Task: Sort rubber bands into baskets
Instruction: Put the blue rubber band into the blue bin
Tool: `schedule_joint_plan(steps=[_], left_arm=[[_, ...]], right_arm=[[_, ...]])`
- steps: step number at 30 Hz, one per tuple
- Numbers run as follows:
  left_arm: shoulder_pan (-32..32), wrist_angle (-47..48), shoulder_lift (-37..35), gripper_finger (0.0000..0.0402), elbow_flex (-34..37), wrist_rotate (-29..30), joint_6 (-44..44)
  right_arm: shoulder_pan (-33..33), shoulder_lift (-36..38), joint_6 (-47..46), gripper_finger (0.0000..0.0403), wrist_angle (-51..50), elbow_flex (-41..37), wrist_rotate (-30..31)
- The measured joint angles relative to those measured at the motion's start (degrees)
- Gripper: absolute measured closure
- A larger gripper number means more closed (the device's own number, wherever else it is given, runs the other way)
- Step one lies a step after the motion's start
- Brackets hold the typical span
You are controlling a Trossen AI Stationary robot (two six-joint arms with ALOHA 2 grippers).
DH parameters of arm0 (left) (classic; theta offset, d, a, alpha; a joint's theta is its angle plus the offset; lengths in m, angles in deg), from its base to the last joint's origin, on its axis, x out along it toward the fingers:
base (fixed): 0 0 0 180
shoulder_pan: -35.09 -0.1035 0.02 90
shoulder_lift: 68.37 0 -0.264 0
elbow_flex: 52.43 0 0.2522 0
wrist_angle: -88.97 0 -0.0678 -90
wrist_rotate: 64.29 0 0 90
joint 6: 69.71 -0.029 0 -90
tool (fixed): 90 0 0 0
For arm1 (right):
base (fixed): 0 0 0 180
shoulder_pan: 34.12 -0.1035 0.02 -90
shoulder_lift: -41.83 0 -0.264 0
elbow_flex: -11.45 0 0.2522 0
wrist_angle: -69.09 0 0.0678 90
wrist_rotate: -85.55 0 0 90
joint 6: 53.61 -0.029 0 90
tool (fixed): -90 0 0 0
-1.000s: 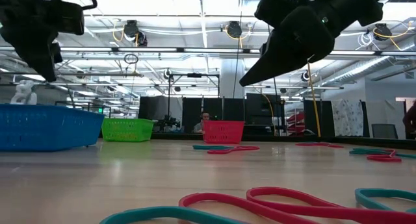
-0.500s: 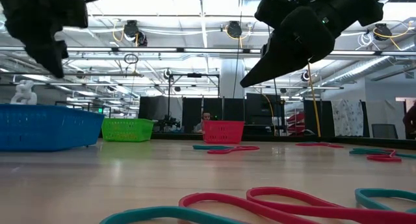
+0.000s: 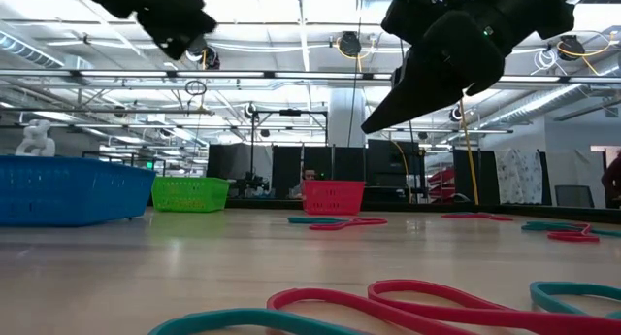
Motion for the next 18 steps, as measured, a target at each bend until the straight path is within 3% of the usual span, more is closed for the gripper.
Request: schedule_joint_plan(steps=[5,11,14,18], left_arm=[[0.0,-13.3,10.8,0.0281,0.0,0.7,-7.3],[-1.6,-38.4,24.7,0.0281,0.0,2.8,-16.2],[-2.5,-46.3,29.4,0.0281,0.0,1.7,-18.6],[-3.9,-47.8,32.1,0.0281,0.0,1.4,-19.2]], right_arm=[[-1.3,0.0,-0.2,0.0291,-1.3,0.0,0.0],[-2.7,0.0,-3.9,0.0291,-7.0,1.9,-0.1],[-3.4,0.0,-10.0,0.0291,-17.5,5.5,-1.1],[-4.2,0.1,-24.1,0.0291,-38.4,11.0,-5.5]])
